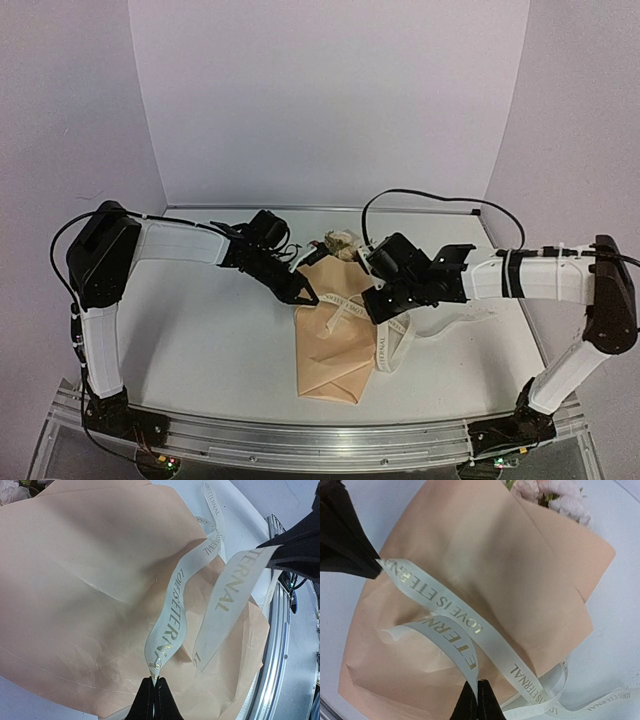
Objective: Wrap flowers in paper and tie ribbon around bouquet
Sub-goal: Cross the ribbon over the folded bouquet.
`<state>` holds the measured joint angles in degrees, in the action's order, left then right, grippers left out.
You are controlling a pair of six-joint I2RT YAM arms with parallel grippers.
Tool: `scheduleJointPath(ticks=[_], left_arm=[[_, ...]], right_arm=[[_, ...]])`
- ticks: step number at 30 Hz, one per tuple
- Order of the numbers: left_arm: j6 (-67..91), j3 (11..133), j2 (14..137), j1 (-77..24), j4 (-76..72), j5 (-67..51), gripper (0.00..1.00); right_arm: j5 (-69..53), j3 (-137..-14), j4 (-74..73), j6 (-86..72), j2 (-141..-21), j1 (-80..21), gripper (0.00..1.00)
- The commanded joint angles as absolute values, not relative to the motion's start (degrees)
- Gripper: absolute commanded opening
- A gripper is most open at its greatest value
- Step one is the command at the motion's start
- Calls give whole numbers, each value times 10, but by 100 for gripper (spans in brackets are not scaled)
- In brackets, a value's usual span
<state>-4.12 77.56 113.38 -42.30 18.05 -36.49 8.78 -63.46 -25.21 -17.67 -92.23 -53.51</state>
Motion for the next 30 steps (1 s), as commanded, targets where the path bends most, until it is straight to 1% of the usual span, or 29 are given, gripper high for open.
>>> scheduleJointPath(ticks=[1, 11, 16, 23, 26, 30], left_arm=[[-39, 800, 1112, -420, 180, -375, 0], [-38, 800, 1117, -420, 182, -374, 0], [-41, 803, 1121, -420, 187, -376, 0], [-41, 804, 1126, -420, 187, -383, 0], [-41, 804, 1127, -420, 186, -388, 0], [-43, 803, 1126, -420, 184, -396, 0]], right_arm=[[122, -626, -196, -105, -880, -547, 0], [97, -619, -187, -64, -883, -583, 0], [90, -620, -226, -62, -893, -602, 0], [76, -653, -312, -90, -951, -604, 0], [64, -675, -321, -118, -976, -597, 0], [6, -696, -316, -182, -998, -561, 0]])
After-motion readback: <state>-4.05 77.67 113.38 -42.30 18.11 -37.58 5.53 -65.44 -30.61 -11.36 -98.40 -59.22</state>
